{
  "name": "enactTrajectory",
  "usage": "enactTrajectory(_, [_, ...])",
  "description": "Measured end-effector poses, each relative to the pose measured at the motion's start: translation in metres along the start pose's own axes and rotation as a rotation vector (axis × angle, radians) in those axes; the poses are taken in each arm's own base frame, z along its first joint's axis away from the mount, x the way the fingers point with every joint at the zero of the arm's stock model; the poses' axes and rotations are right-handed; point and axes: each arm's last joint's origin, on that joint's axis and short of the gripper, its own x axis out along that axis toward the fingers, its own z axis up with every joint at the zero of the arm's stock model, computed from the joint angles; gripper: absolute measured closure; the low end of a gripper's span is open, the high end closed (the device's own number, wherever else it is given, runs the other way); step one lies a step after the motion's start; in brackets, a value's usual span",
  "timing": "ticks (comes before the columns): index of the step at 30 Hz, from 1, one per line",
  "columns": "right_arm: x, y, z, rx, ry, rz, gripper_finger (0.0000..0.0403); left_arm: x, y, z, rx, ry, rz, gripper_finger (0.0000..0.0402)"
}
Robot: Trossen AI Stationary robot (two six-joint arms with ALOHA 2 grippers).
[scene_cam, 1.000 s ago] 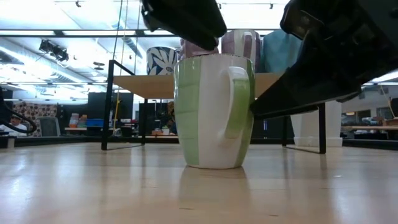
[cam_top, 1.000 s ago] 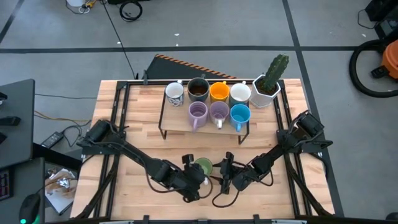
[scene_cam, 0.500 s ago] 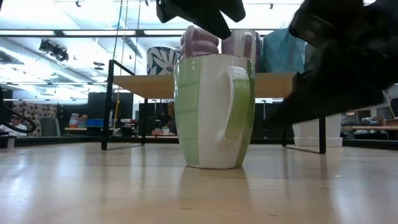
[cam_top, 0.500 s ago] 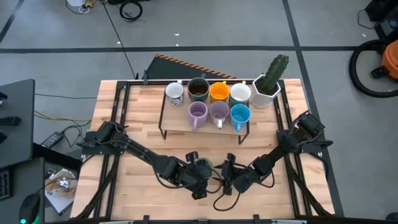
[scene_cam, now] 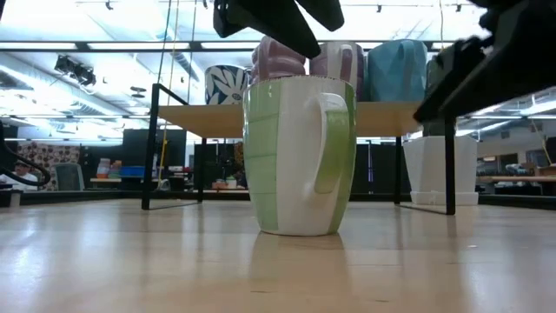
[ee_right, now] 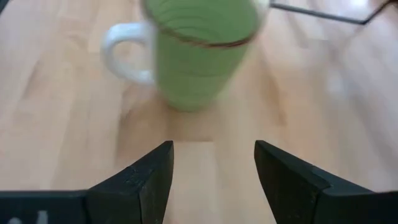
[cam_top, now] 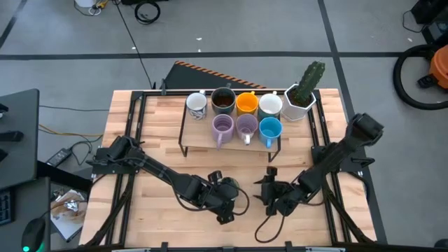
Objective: Place coffee mugs
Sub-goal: Put the green mug on the shelf
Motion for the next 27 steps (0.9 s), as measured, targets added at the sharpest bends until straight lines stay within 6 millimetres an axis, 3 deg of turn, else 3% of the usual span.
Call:
enactTrajectory(5, [-0.024,-0.017,0.009,-0.008,0.000,-0.015,0.0173,0.003,0.006,0.003,-0.044,0.012,0.009,0.0230])
enactTrajectory(11, [-0.039,-0.031,0.006,0.006,0.000,0.028,0.0173,0.005,0.008,0.006,-0.079,0.020,-0.009,0.0230])
enactTrajectory(27, [-0.051,-0.027,0.005,0.009,-0.018,0.094,0.0173,0.049,0.005,-0.008,-0.034,0.082,-0.006,0.0230])
